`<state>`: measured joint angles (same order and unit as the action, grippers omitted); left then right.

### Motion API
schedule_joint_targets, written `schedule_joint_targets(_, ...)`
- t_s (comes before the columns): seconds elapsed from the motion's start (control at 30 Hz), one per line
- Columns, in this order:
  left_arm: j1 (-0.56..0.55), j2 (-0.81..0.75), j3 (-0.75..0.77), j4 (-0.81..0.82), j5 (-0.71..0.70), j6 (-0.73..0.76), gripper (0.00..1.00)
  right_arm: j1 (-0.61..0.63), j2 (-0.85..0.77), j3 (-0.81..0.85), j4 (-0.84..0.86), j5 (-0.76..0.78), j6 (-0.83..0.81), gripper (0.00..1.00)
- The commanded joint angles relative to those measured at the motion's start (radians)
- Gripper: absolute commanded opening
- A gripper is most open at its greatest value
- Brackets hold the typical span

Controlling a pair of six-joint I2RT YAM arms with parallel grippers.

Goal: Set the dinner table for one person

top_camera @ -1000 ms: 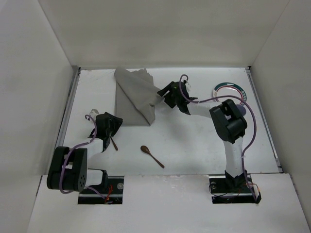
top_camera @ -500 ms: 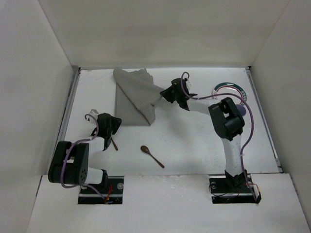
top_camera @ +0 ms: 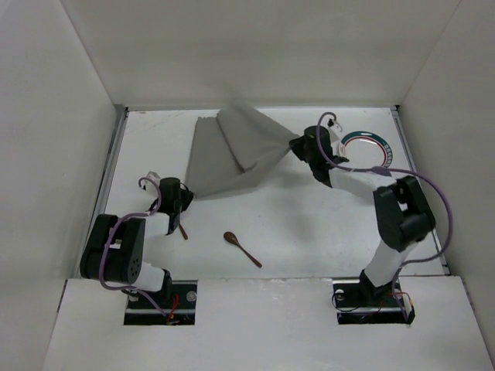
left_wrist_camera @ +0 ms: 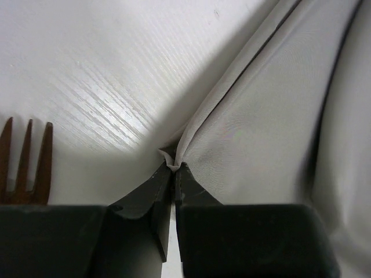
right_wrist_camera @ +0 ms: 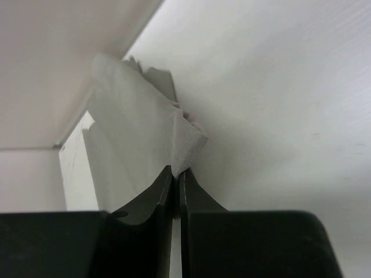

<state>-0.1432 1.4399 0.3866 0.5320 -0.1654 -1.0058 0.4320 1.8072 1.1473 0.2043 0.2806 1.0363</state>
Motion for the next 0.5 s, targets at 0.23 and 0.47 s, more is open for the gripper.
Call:
schedule_joint_targets(0.23, -0.016, -0.025, 0.000, -0.047, -0.056, 0.026, 0.02, 0.011, -0.272, -0.346, -0.055, 0.290, -0.078, 0.03)
schedule_joint_targets(0.47, -0.005, -0.180, -0.035, -0.144, -0.074, 0.038, 0.02, 0.012, -0.402, -0.465, -0.150, 0.270, -0.084, 0.04)
